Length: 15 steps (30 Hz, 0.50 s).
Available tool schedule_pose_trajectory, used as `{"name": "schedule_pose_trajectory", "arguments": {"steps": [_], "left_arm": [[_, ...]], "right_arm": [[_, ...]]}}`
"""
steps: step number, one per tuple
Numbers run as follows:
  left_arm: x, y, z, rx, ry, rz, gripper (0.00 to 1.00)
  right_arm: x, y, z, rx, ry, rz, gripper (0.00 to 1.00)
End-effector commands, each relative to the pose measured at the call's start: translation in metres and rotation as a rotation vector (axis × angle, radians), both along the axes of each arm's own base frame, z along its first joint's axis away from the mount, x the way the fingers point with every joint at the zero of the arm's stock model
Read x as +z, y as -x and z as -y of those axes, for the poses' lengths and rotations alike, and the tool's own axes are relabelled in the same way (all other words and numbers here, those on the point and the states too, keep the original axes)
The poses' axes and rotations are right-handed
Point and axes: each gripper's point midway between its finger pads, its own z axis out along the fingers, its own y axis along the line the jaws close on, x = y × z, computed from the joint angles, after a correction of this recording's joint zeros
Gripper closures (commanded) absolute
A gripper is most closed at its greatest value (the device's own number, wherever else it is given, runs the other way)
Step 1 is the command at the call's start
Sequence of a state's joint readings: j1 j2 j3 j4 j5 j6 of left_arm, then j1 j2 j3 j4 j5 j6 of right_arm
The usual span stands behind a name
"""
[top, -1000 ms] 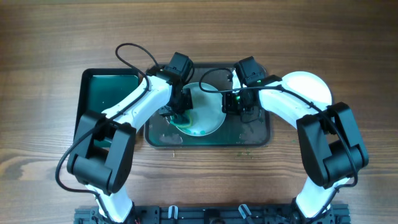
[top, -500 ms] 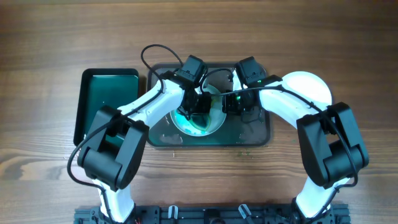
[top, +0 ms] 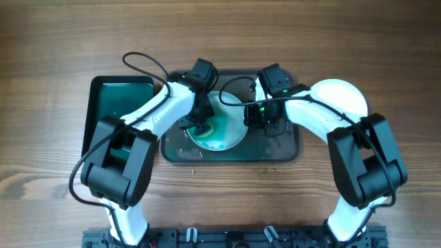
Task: Clean dirty plates on tray and stack at the side
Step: 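Scrub the third plate with the sponge in the left gripper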
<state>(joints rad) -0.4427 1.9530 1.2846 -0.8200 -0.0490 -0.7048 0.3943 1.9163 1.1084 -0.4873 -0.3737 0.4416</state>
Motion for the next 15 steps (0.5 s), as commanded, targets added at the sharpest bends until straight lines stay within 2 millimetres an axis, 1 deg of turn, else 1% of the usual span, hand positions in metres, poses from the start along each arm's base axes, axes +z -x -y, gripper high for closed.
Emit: {"name": "schedule_pose_trajectory", "arguments": {"steps": [1, 3, 4, 5, 6, 7, 9, 11, 12, 13, 14, 15], "left_arm": [[-0.004, 0.023, 0.067, -0.417, 0.388, -0.075, 0.96], [0.013, 0.032, 0.100, -0.570, 0.586, -0.052, 0.96], [0.017, 0.031, 0.107, -0.596, 0.622, -0.036, 0.96], [0.017, 0.027, 0.108, -0.598, 0.615, -0.016, 0.96], [0.014, 0.022, 0.104, -0.578, 0.586, -0.005, 0.96], [0.009, 0.015, 0.096, -0.526, 0.533, 0.000, 0.96], [-0.004, -0.002, 0.064, -0.357, 0.353, 0.016, 0.96], [-0.012, -0.014, 0.029, -0.200, 0.180, 0.035, 0.96], [-0.014, -0.017, 0.010, -0.122, 0.093, 0.041, 0.96], [-0.012, -0.018, -0.004, -0.070, 0.031, 0.038, 0.96], [-0.008, -0.018, -0.022, -0.013, -0.042, 0.027, 0.96], [-0.003, -0.018, -0.034, 0.015, -0.089, 0.018, 0.96]], "right_arm": [[-0.010, 0.008, 0.007, 0.006, 0.028, -0.025, 0.96], [-0.010, 0.008, 0.007, 0.006, 0.028, -0.026, 0.96], [-0.010, 0.008, 0.007, 0.006, 0.028, -0.026, 0.96], [-0.010, 0.008, 0.007, 0.007, 0.028, -0.026, 0.96], [-0.010, 0.008, 0.007, 0.006, 0.028, -0.026, 0.96], [-0.010, 0.008, 0.007, 0.007, 0.028, -0.026, 0.96], [-0.010, 0.008, 0.007, 0.007, 0.028, -0.026, 0.96], [-0.010, 0.008, 0.007, 0.007, 0.028, -0.026, 0.96], [-0.010, 0.008, 0.008, 0.007, 0.029, -0.026, 0.96], [-0.010, 0.008, 0.008, 0.007, 0.029, -0.026, 0.95], [-0.010, 0.008, 0.008, 0.006, 0.029, -0.026, 0.96], [-0.010, 0.008, 0.008, 0.006, 0.029, -0.026, 0.96]]}}
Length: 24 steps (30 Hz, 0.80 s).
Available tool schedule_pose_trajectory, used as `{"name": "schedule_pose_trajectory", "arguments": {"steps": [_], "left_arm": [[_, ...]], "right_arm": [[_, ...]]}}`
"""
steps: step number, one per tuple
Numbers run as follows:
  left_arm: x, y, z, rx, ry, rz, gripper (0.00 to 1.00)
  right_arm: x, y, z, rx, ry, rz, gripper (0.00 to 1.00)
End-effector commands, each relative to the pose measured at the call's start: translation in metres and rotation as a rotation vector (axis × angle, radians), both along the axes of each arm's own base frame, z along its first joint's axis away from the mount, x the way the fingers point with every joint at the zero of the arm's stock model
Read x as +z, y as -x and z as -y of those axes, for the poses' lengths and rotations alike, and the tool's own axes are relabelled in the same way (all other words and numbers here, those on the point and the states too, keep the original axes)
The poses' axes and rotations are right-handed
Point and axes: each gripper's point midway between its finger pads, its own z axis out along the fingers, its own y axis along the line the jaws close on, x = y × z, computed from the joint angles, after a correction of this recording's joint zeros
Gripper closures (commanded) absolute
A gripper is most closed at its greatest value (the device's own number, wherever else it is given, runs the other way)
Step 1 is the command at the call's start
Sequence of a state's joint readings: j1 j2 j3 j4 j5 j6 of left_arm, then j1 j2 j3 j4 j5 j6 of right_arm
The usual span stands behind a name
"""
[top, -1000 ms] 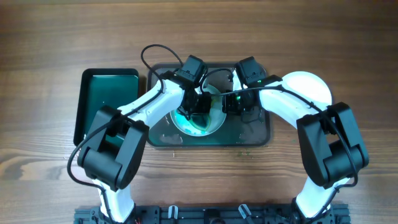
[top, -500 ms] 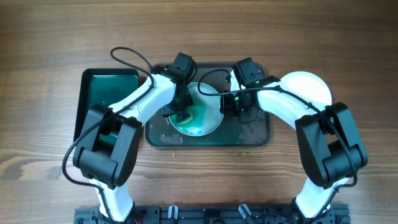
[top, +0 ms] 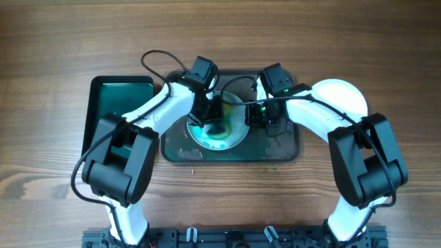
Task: Clean dirty plates on tray and stack at the side
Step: 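Scrub the third plate with the sponge in the left gripper, then lift the third plate with the right gripper and stack it on the pile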
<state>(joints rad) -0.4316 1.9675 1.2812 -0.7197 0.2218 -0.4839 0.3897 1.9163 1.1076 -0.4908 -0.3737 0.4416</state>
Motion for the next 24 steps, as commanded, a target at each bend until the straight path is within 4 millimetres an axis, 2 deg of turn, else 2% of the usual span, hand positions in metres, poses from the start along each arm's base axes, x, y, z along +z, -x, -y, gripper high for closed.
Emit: {"name": "schedule_pose_trajectory", "arguments": {"steps": [1, 4, 8, 11, 14, 17, 20, 21, 24], "left_arm": [[0.004, -0.016, -0.095, 0.288, -0.407, 0.031, 0.96], [0.028, -0.020, -0.120, 0.316, -0.496, 0.017, 0.96], [0.069, -0.029, -0.129, 0.290, -0.475, 0.007, 0.96], [0.108, -0.036, -0.137, 0.245, -0.413, 0.027, 0.96], [0.140, -0.037, -0.158, 0.291, -0.389, 0.062, 0.96], [0.155, -0.031, -0.186, 0.348, -0.387, 0.068, 0.96], [0.154, -0.025, -0.207, 0.391, -0.397, 0.037, 0.96], [0.153, -0.024, -0.213, 0.406, -0.399, 0.029, 0.96], [0.151, -0.024, -0.214, 0.381, -0.357, 0.018, 0.96]], "right_arm": [[-0.010, 0.008, 0.006, 0.011, 0.027, -0.022, 0.96], [-0.010, 0.008, 0.006, 0.012, 0.028, -0.022, 0.96], [-0.007, 0.005, 0.006, 0.015, 0.033, -0.005, 0.96], [0.005, -0.001, 0.015, 0.009, 0.085, 0.050, 0.96], [0.035, -0.009, 0.032, -0.010, 0.198, 0.165, 0.96], [0.075, -0.014, 0.049, -0.043, 0.345, 0.320, 0.96], [0.120, -0.015, 0.066, -0.084, 0.532, 0.504, 0.96], [0.128, -0.015, 0.068, -0.092, 0.572, 0.541, 0.96], [0.164, -0.011, 0.077, -0.122, 0.787, 0.713, 0.96]]}}
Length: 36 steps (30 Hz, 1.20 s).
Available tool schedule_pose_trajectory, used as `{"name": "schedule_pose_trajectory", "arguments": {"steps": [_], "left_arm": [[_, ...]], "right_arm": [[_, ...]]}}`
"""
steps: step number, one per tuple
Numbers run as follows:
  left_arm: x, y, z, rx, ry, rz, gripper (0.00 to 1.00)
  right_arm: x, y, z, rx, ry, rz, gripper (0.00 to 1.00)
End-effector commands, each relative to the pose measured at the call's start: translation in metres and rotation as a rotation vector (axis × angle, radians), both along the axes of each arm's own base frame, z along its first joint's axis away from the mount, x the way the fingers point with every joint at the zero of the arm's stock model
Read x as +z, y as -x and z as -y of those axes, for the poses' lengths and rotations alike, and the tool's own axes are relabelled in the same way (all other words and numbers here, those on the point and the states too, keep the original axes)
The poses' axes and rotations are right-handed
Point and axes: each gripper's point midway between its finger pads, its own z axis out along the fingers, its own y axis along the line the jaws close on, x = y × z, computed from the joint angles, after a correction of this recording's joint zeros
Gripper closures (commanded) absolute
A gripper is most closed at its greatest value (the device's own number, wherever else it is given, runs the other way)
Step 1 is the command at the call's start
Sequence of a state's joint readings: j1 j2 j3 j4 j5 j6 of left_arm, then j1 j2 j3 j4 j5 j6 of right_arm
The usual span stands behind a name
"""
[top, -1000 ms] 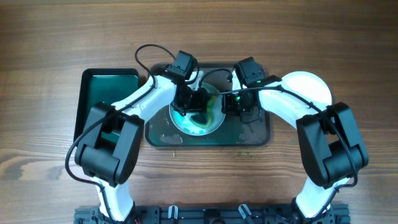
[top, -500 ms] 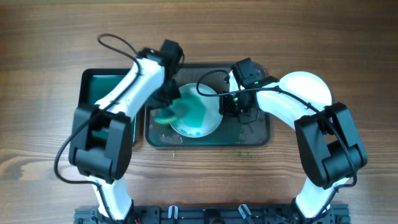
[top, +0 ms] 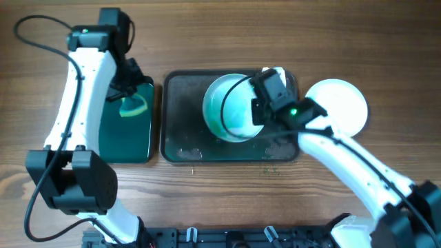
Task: Clean dirty plates on tray and stack at the side
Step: 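Lift the third plate with the right gripper and stack it on the pile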
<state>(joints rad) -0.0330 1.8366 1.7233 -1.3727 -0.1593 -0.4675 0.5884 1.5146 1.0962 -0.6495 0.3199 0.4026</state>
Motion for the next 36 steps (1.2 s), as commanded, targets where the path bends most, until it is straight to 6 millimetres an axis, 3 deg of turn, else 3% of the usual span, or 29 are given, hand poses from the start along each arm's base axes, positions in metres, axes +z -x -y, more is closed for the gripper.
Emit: {"name": "schedule_pose_trajectory", "arguments": {"steps": [1, 5, 8, 11, 15, 20, 24, 27, 29, 32, 34, 36], "left_arm": [[0.003, -0.001, 0.002, -0.058, 0.054, 0.008, 0.96], [0.003, -0.002, 0.003, -0.061, 0.058, 0.011, 0.96], [0.003, -0.002, 0.003, -0.060, 0.058, 0.011, 0.96], [0.003, -0.002, 0.003, -0.060, 0.058, 0.011, 0.96], [0.003, -0.002, 0.003, -0.061, 0.058, 0.011, 0.96], [0.003, -0.002, 0.003, -0.061, 0.058, 0.011, 0.96], [0.002, 0.000, 0.003, -0.076, 0.057, 0.001, 0.96], [0.002, 0.001, 0.003, -0.075, 0.057, -0.003, 0.96], [0.002, 0.001, 0.003, -0.075, 0.057, -0.002, 0.96], [0.002, 0.001, 0.003, -0.075, 0.057, -0.002, 0.96], [0.002, 0.001, 0.003, -0.075, 0.057, -0.002, 0.96], [0.002, 0.001, 0.003, -0.076, 0.057, -0.002, 0.96]], "right_arm": [[0.049, -0.005, 0.031, -0.102, 0.352, 0.272, 0.96], [0.100, 0.009, 0.016, -0.071, 0.644, 0.503, 0.96], [0.127, 0.018, 0.003, -0.065, 0.754, 0.608, 0.96], [0.149, 0.025, -0.014, -0.057, 0.817, 0.681, 0.96], [0.159, 0.025, -0.025, -0.054, 0.801, 0.709, 0.95], [0.151, 0.023, -0.030, -0.011, 0.771, 0.695, 0.96], [0.104, 0.025, -0.045, 0.096, 0.545, 0.572, 0.96], [0.060, 0.030, -0.043, 0.049, 0.297, 0.386, 0.96], [0.036, 0.037, -0.054, 0.065, 0.092, 0.216, 0.96], [0.039, 0.036, -0.062, 0.081, -0.151, 0.097, 0.96], [0.051, 0.028, -0.049, 0.071, -0.242, 0.076, 0.96], [0.064, 0.021, -0.022, 0.013, -0.331, 0.056, 0.96]]}}
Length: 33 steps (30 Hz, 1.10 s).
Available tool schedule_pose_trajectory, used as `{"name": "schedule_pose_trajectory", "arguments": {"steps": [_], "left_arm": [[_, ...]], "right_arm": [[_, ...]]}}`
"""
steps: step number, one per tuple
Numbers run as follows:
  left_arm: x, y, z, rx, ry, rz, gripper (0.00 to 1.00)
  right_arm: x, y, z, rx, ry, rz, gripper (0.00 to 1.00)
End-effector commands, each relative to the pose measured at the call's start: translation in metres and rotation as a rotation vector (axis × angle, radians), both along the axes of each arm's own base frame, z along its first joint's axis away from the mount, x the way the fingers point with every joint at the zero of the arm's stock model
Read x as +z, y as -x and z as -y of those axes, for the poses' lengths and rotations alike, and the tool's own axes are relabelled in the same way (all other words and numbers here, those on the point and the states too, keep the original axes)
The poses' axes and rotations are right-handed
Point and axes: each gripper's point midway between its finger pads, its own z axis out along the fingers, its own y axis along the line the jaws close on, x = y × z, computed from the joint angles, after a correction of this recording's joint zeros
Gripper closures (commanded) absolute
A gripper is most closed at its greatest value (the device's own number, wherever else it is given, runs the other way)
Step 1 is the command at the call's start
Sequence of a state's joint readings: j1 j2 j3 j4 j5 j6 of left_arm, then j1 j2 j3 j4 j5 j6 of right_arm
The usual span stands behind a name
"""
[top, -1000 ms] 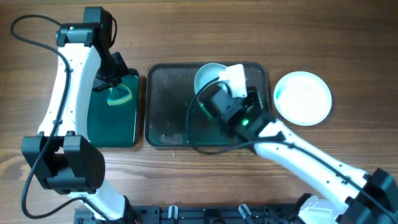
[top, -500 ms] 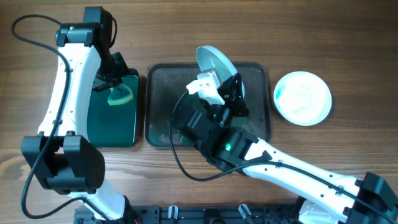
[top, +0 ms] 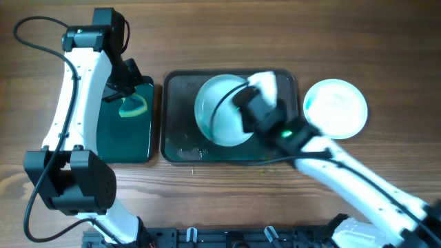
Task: Clean dirty plates on tray and stack at the side
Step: 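Lift the third plate with the right gripper and stack it on the pile, then lower the sponge into the black tray with the left gripper and release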
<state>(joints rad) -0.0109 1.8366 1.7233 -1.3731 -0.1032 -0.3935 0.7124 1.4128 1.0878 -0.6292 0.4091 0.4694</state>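
A pale plate with a teal-tinged face (top: 215, 122) hangs over the dark tray (top: 176, 149), looking large because it is lifted toward the camera. My right gripper (top: 249, 103), blurred by motion, is shut on its right rim. A clean white plate (top: 335, 107) lies on the table right of the tray. My left gripper (top: 126, 91) is over the green bin (top: 124, 141) at the left, with the green-and-yellow sponge (top: 132, 107) at its fingertips; it appears shut on it.
The left arm's black cable (top: 41, 27) loops over the back left of the table. The tray floor shows wet smears and crumbs (top: 189, 148). Wooden tabletop surrounds tray and bin.
The right gripper and the plate it holds have shifted left and look closer to the camera, and the arm is blurred. The left arm and the sponge have hardly moved over the green bin.
At first the left gripper pressed the sponge on the plate in the tray while the right gripper held the plate's right rim. Then the sponge was over the green bin and the right gripper held the plate raised. Now the plate is higher and further left.
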Motion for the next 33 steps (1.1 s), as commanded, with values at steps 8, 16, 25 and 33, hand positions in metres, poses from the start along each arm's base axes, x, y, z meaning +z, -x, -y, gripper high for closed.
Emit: {"name": "schedule_pose_trajectory", "arguments": {"steps": [8, 16, 25, 33], "left_arm": [[0.004, 0.000, 0.001, -0.020, 0.008, 0.009, 0.96], [0.004, 0.000, 0.001, -0.020, 0.008, 0.009, 0.96], [0.003, 0.010, 0.000, -0.079, -0.001, -0.039, 0.96], [0.001, 0.017, 0.000, -0.099, -0.002, -0.071, 0.96]], "right_arm": [[0.020, -0.006, 0.199, -0.535, -0.331, -0.117, 0.96], [-0.076, 0.011, 0.287, -0.846, -0.275, -0.324, 0.96], [-0.140, 0.008, 0.293, -0.874, -0.235, -0.461, 0.91], [-0.124, 0.008, 0.303, -0.890, -0.199, -0.416, 0.90]]}}
